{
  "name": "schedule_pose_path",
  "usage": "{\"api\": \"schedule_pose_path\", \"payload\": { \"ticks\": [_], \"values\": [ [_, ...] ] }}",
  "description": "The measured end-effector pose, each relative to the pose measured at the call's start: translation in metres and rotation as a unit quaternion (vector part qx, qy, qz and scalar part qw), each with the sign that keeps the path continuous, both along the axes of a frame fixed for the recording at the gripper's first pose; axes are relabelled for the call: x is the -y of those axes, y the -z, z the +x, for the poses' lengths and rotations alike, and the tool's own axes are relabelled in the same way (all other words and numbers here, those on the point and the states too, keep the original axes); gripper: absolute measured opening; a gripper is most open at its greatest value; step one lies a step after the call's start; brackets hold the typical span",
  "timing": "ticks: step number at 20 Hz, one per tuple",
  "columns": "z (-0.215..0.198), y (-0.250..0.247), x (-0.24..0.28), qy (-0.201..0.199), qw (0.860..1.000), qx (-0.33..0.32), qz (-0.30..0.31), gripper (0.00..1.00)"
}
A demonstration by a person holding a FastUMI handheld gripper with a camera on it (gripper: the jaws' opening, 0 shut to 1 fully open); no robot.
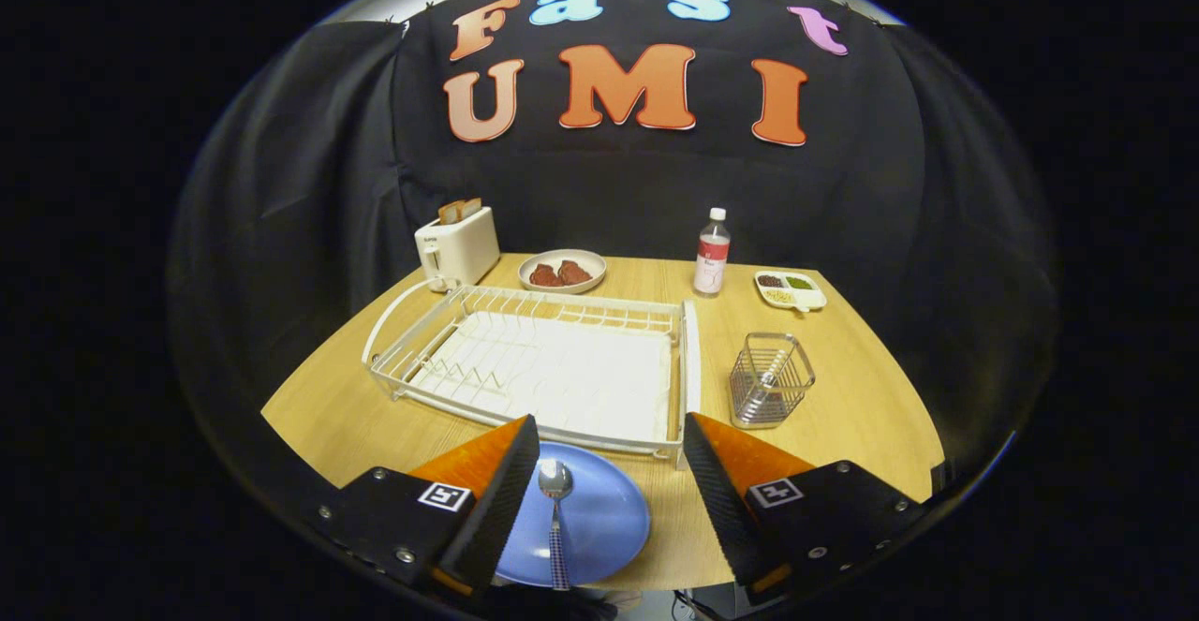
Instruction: Take the plate from the dish rack, then take the spoon from the basket and place it into the plate.
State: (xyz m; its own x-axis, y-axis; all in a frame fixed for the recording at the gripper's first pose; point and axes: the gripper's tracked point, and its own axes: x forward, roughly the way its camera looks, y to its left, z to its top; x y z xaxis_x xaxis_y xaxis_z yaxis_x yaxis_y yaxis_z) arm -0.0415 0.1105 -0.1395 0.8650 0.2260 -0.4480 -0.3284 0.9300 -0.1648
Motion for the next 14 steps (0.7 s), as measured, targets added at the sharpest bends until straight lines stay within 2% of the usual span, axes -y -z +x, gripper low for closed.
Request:
{"api": "schedule_pose_path", "payload": {
  "ticks": [2, 14],
  "values": [
    [0.013, -0.023, 0.002, 0.007, 1.0, 0.02, 0.01, 0.98],
    [0.07, -0.117, 0.006, 0.037, 0.993, 0.103, 0.033, 0.98]
  ]
}}
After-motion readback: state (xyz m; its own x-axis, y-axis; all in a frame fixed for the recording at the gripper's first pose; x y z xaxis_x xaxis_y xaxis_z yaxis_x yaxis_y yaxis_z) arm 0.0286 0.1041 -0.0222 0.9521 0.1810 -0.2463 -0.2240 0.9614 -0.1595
